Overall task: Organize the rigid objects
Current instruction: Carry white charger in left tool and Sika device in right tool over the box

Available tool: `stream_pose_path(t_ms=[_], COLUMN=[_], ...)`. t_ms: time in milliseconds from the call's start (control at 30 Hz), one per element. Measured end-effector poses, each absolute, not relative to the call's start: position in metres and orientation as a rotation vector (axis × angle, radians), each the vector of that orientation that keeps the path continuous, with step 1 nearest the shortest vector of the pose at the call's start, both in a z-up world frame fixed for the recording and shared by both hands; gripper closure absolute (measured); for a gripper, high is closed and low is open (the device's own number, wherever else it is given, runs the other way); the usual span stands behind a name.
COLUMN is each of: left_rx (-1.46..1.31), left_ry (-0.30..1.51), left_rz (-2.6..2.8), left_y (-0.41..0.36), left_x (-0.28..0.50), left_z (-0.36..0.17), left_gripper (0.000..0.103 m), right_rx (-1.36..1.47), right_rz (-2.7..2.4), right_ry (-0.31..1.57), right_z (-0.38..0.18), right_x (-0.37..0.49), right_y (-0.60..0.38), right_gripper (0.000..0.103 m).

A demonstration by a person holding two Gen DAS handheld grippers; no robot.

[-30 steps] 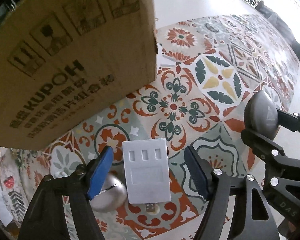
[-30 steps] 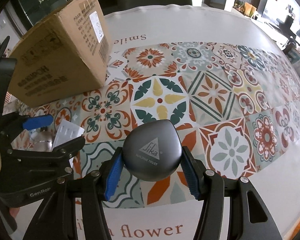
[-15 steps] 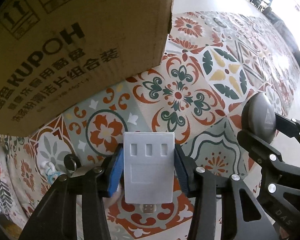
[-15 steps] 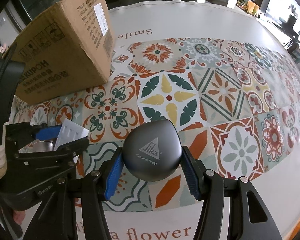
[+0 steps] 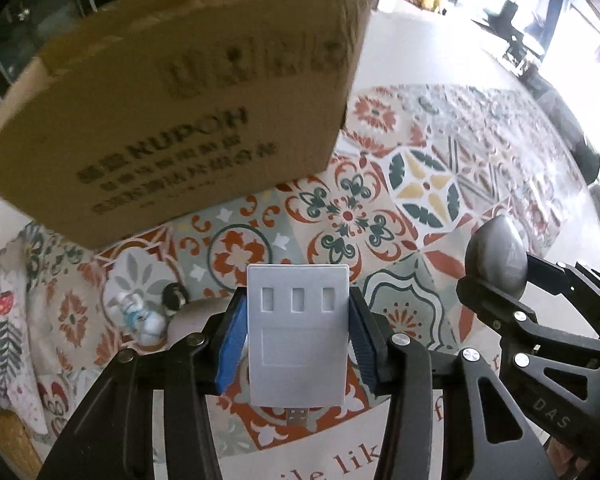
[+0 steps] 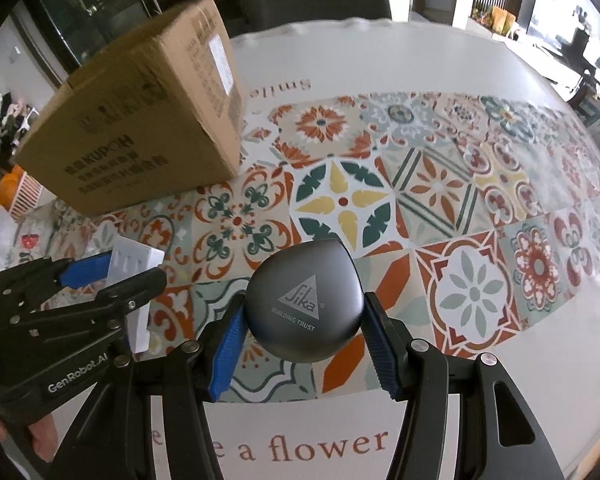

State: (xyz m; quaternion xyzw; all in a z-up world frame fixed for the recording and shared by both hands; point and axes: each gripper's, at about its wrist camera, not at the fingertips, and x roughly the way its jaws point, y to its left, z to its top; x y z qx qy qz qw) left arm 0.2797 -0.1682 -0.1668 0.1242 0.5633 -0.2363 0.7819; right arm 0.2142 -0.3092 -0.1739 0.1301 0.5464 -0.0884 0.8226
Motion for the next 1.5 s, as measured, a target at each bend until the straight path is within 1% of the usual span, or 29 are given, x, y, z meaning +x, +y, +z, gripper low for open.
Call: stream_pose_path(t_ms=[333,833,1167,1500], left_rx=[0.165,0.093,0.04,0.028], left_ry=[1.122,0.969,0.913,0.856], left_rz=[-0.474,-0.357,-0.312,-0.302], left_y=[-0.138,-0.092,-0.07,-0.065], left_x=[0.272,0.249,0.25,0.265], left_z=[-0.111,-0.05,-0.022,-0.002], left_gripper=[0.056,0.056,0.056,0.056], right_rx=[0.226,0.165,0.138,0.109], right_rz=[-0.151,-0.067,-0.026,0.005], right_ry=[1.053,0.922,0.844,0.796], right_z=[-0.126,-0.066,-0.033,-0.013], right_x=[0.208,0.201,0.209,0.228], right_y=[-0.282,-0.242,-0.224,-0.217], right_gripper=[0.046,0.046,0.046,0.046])
